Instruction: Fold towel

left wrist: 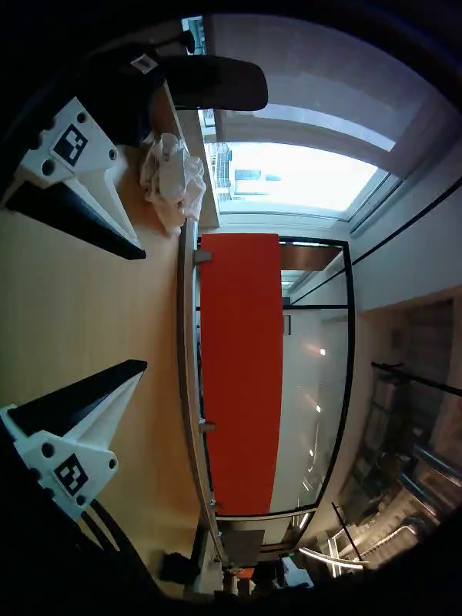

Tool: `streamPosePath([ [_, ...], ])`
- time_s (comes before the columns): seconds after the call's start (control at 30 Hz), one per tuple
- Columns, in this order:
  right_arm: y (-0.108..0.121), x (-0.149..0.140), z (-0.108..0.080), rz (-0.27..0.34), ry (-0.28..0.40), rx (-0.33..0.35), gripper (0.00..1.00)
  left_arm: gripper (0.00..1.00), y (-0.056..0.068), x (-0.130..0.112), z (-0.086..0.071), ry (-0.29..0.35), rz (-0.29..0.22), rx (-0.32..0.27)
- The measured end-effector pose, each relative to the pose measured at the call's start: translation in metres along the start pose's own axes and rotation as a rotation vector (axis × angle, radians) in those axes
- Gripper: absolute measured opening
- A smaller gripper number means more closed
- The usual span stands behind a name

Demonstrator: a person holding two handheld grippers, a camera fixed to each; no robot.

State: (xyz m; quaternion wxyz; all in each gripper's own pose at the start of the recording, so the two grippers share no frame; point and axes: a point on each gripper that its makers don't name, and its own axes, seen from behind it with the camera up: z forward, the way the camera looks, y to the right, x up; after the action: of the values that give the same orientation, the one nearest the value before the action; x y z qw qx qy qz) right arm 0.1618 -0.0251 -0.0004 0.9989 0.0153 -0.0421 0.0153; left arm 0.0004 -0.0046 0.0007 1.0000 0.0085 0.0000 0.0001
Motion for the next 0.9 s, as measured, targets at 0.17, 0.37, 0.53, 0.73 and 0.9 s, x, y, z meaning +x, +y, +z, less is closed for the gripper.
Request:
streamPosePath([
  [0.17, 0.011, 0.013, -0.004, 0.006, 0.034, 0.004, 0.91, 0.97, 0.0, 0.0, 0.0, 0.0, -0.001, 0.0],
  [0.37, 0.026, 0.021, -0.006, 0.043, 0.079, 0.0, 0.91, 0.96, 0.0, 0.0, 0.0, 0.0, 0.0, 0.0],
  [0.53, 0.036, 0.022, -0.004, 0.061, 0.093, -0.007, 0.91, 0.97, 0.0, 0.0, 0.0, 0.0, 0.0, 0.0],
  [0.73, 0.041, 0.021, -0.001, 0.053, 0.097, -0.012, 0.91, 0.97, -0.001, 0.0, 0.0, 0.0, 0.0, 0.0],
  [0.9, 0.042, 0.02, 0.001, 0.027, 0.107, -0.017, 0.91, 0.96, -0.001, 0.0, -0.001, 0.0, 0.0, 0.0],
])
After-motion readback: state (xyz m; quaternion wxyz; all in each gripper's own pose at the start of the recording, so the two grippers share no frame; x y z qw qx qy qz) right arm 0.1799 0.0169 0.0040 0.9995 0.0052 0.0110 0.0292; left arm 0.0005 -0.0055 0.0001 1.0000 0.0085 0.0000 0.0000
